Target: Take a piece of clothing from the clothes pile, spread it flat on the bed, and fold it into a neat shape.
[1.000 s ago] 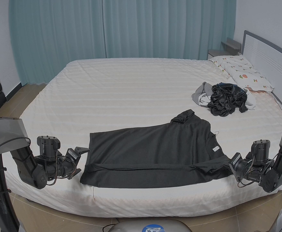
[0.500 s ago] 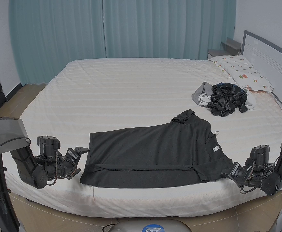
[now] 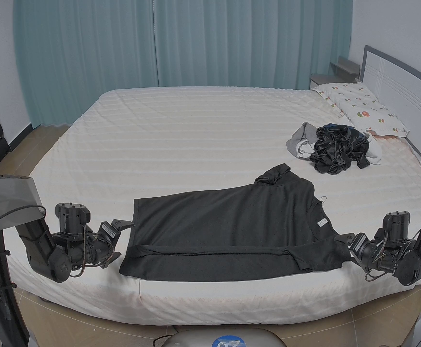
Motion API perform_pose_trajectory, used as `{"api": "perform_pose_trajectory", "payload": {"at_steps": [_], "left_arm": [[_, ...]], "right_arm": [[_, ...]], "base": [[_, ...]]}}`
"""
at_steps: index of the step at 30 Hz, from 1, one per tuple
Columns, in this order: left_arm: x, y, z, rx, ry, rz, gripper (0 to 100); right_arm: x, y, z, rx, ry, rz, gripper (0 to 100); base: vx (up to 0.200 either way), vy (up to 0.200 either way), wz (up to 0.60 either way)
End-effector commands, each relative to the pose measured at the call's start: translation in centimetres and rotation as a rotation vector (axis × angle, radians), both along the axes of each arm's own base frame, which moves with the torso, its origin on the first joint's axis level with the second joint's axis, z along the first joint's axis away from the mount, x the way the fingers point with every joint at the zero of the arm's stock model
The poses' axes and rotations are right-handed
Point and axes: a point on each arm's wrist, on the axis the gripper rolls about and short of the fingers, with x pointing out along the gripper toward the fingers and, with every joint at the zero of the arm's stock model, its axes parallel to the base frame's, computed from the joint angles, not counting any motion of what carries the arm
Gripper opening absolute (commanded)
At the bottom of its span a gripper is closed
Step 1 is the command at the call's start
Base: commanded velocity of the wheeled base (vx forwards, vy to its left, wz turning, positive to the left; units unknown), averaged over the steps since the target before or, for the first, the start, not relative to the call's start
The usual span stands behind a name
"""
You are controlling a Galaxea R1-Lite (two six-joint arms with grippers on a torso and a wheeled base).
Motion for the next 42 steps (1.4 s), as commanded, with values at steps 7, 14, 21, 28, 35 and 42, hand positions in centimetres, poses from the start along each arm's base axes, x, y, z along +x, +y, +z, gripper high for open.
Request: {"api": "perform_pose_trajectory", "payload": {"at_steps": [7, 14, 21, 28, 35, 42], "left_arm": [[0.1, -0.2, 0.2, 0.014, -0.009, 0.017, 100], [-0.1, -1.9, -0.1, 0.051, -0.010, -0.059, 100], [-1.4, -2.2, 1.7, 0.102, -0.062, -0.053, 100], [-3.0, -4.7, 3.7, 0.060, -0.101, -0.090, 100], [-3.8, -8.8, 1.2, 0.066, -0.021, -0.210, 100], [-4.5, -10.7, -0.8, 0.105, 0.032, -0.273, 100]], "right_arm": [[0.3, -0.9, -0.1, 0.025, -0.005, -0.010, 100], [0.4, -0.9, -0.6, 0.021, 0.006, -0.006, 100], [0.5, -0.9, -0.8, 0.020, 0.003, -0.006, 100], [0.4, -0.7, -1.0, 0.021, 0.012, -0.002, 100], [0.3, -0.5, -1.0, 0.020, 0.015, 0.007, 100], [0.3, -0.5, -1.2, 0.020, 0.023, 0.008, 100]], "base": [[0.114, 0.000, 0.00], [0.057, 0.000, 0.00], [0.000, 0.000, 0.00], [0.000, 0.000, 0.00], [0.000, 0.000, 0.00], [0.000, 0.000, 0.00]]}}
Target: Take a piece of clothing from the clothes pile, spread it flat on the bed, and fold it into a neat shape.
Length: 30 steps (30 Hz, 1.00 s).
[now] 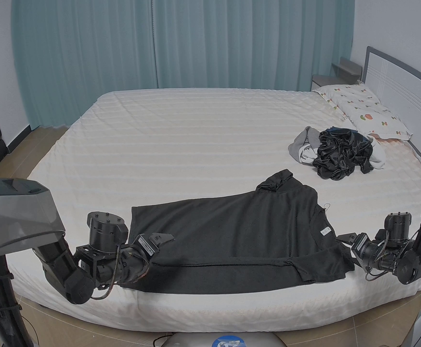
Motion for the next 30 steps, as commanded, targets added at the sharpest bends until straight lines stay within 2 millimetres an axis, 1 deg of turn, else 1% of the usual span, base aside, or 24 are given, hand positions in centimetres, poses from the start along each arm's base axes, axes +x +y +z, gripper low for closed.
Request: {"api": "perform_pose_trajectory", "payload": {"at_steps": [1, 4, 8, 12, 15, 19, 20, 21, 22, 23, 27, 30], "left_arm": [[-0.7, -1.4, -2.0, 0.051, 0.053, -0.044, 100], [-1.0, -1.8, -2.6, 0.086, 0.062, -0.049, 100], [-0.8, -2.0, -2.7, 0.092, 0.055, -0.047, 100], [0.4, -1.9, -2.5, 0.094, 0.023, -0.008, 100], [1.8, -1.2, -2.4, 0.093, -0.001, 0.043, 100], [3.3, -0.1, -3.1, 0.110, 0.000, 0.088, 100], [3.3, 0.0, -3.1, 0.111, 0.000, 0.090, 100], [3.9, 0.4, -3.0, 0.112, -0.011, 0.116, 100], [3.9, 0.4, -3.0, 0.112, -0.011, 0.116, 100], [4.8, 0.9, -2.7, 0.106, -0.038, 0.159, 100], [5.4, 1.7, -2.3, 0.091, -0.065, 0.193, 100], [5.5, 1.8, -2.1, 0.076, -0.075, 0.205, 100]], "right_arm": [[0.0, 0.0, -0.2, 0.000, 0.008, 0.003, 100], [0.0, 0.0, -0.2, 0.000, 0.008, 0.003, 100], [0.0, 0.0, -0.4, 0.000, 0.016, 0.003, 100], [0.0, 0.2, -0.5, 0.001, 0.020, 0.010, 100], [0.0, 0.5, -0.6, 0.000, 0.022, 0.020, 100], [0.0, 0.6, -0.6, 0.000, 0.022, 0.021, 100], [0.0, 0.6, -0.6, 0.000, 0.022, 0.021, 100], [0.0, 0.6, -0.6, 0.000, 0.022, 0.021, 100], [0.0, 0.6, -0.6, 0.000, 0.022, 0.021, 100], [0.0, 0.6, -0.5, -0.001, 0.020, 0.021, 100], [0.0, 0.6, -0.6, 0.001, 0.022, 0.021, 100], [0.0, 0.6, -0.6, 0.001, 0.022, 0.021, 100]], "base": [[0.000, 0.000, 0.00], [0.000, 0.000, 0.00], [0.000, 0.000, 0.00], [0.000, 0.000, 0.00], [0.000, 0.000, 0.00], [0.000, 0.000, 0.00], [0.000, 0.000, 0.00], [0.000, 0.000, 0.00], [0.000, 0.000, 0.00], [0.000, 0.000, 0.00], [0.000, 0.000, 0.00], [0.000, 0.000, 0.00]]}}
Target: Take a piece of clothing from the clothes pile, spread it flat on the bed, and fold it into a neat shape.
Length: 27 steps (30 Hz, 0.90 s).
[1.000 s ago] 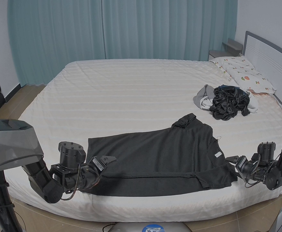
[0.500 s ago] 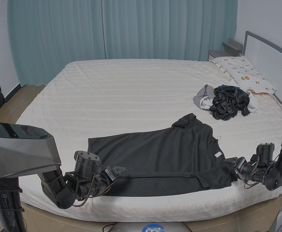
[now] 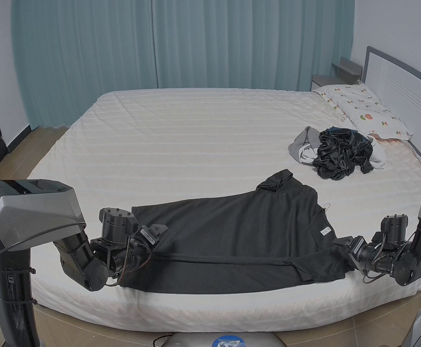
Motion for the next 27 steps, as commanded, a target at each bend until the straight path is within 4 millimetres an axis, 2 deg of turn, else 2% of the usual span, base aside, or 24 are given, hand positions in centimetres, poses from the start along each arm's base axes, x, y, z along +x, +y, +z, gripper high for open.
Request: {"api": "perform_pose_trajectory", "payload": {"at_steps": [1, 8, 16, 18, 23, 27], "left_arm": [[0.3, 0.5, 0.0, -0.012, -0.006, 0.022, 100], [0.6, 1.7, 0.2, -0.011, -0.008, 0.064, 100], [1.2, 4.7, 0.5, -0.020, -0.011, 0.144, 100], [1.2, 5.5, 0.5, -0.022, -0.004, 0.158, 100], [0.8, 5.9, 0.3, -0.031, 0.012, 0.144, 100], [0.3, 6.5, 0.7, -0.080, 0.023, 0.083, 100]], "right_arm": [[0.1, 0.0, -0.1, 0.002, 0.001, -0.001, 100], [0.3, -0.3, 0.0, 0.002, -0.033, -0.020, 100], [1.3, -1.1, 1.6, -0.005, -0.138, -0.036, 100], [2.6, -0.8, 1.6, -0.030, -0.159, 0.006, 100], [3.9, -1.1, 0.9, -0.138, -0.140, 0.103, 100], [4.8, -3.0, 0.6, -0.157, -0.166, 0.277, 100]], "base": [[0.000, 0.000, 0.00], [0.000, 0.000, 0.00], [0.000, 0.000, 0.00], [0.000, 0.000, 0.00], [0.000, 0.000, 0.00], [0.000, 0.000, 0.00]]}}
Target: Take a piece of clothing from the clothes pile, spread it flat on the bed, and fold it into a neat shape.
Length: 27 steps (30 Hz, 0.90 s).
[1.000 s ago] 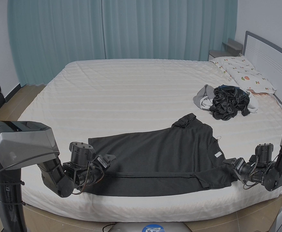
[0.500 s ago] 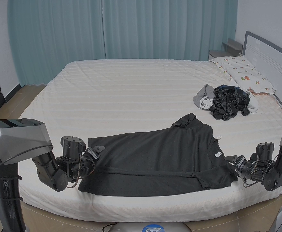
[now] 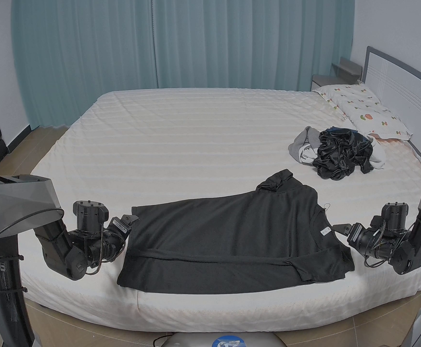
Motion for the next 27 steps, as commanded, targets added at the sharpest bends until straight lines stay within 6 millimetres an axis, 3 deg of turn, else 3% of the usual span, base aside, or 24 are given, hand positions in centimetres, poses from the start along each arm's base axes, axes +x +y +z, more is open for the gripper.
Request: {"api": "perform_pose_trajectory", "payload": {"at_steps": [1, 7, 14, 26, 27], "left_arm": [[-0.6, 0.8, 0.6, -0.045, 0.005, -0.050, 100], [-0.7, 0.8, 0.1, -0.056, 0.022, -0.075, 100], [-0.9, 0.8, -0.1, -0.052, 0.032, -0.080, 100], [-1.1, 0.7, -0.2, -0.050, 0.038, -0.083, 100], [-1.1, 0.7, -0.2, -0.050, 0.038, -0.083, 100]], "right_arm": [[1.8, -2.1, -0.6, -0.040, -0.021, 0.138, 100], [3.4, -3.1, -2.0, -0.095, -0.005, 0.228, 100], [3.2, -4.4, -3.5, -0.036, -0.017, 0.337, 100], [3.6, -4.3, -6.1, -0.049, 0.003, 0.399, 100], [3.6, -4.4, -6.2, -0.052, 0.001, 0.402, 0]], "base": [[0.000, 0.000, 0.00], [0.000, 0.000, 0.00], [0.000, 0.000, 0.00], [0.000, 0.000, 0.00], [0.000, 0.000, 0.00]]}}
